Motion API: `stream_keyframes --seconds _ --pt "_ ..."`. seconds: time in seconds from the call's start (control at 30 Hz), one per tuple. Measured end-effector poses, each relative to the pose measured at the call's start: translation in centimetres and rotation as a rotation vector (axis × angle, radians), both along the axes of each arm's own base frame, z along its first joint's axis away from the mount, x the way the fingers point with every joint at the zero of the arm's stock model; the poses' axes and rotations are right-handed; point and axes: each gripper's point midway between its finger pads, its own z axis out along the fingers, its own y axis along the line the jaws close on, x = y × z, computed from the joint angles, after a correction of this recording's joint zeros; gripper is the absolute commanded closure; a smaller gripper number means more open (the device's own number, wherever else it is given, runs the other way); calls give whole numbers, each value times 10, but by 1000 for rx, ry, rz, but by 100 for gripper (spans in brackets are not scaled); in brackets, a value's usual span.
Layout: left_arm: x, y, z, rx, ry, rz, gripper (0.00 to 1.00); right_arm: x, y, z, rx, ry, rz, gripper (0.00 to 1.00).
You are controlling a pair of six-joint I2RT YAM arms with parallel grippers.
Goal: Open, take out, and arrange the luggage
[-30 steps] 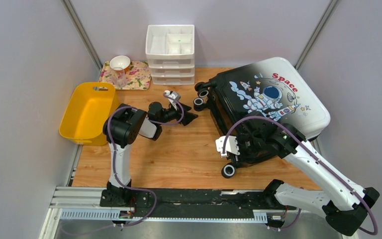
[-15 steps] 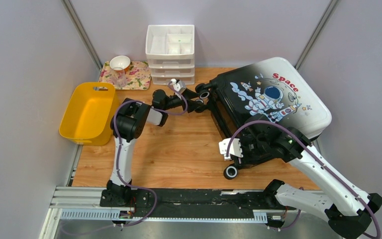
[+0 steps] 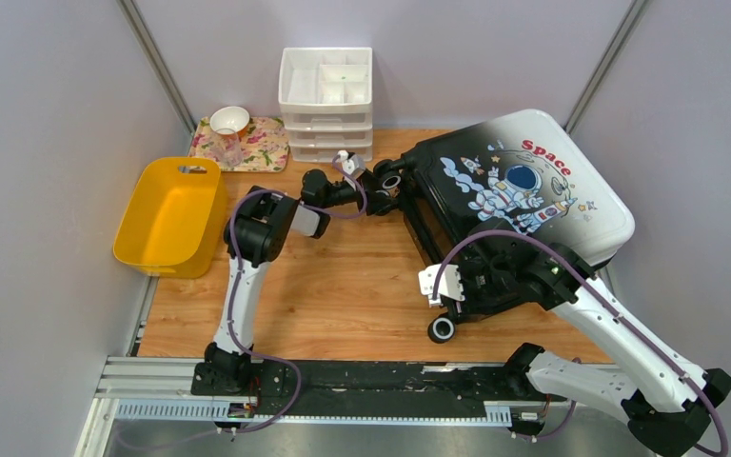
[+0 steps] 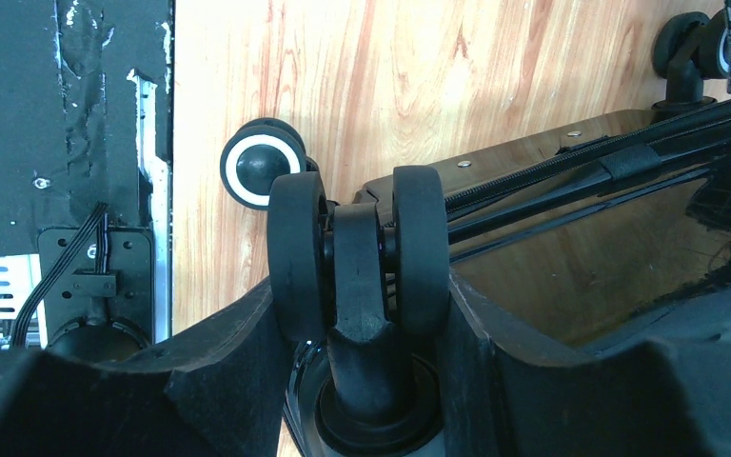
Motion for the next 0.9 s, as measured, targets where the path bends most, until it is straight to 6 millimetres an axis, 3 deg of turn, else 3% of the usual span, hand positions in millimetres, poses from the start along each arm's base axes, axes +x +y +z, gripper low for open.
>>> stream_keyframes --seconds 0.23,0.3,0.33,0.37,0.4,0.43,0.7,0.9 --pt "4 -6 6 -16 1 -14 53 0 0 -2 -7 7 1 100" --pt "0 -8 6 -15 9 -30 62 0 0 -2 -8 7 2 100" --pt "-2 -9 6 -15 14 -39 69 0 0 -2 -8 7 2 100" --pt "-3 -10 5 -15 16 -42 83 0 0 -2 -8 7 3 100" --pt "-3 -10 5 -15 18 -45 87 0 0 -2 -10 8 2 100" --pt "-5 -9 4 -12 22 -48 99 0 0 -2 -10 7 2 100" --pt "-6 -3 1 -7 6 8 100 0 -1 -2 -9 5 2 100" --pt "17 0 6 -5 -65 128 100 1 -1 -1 -6 -5 5 100"
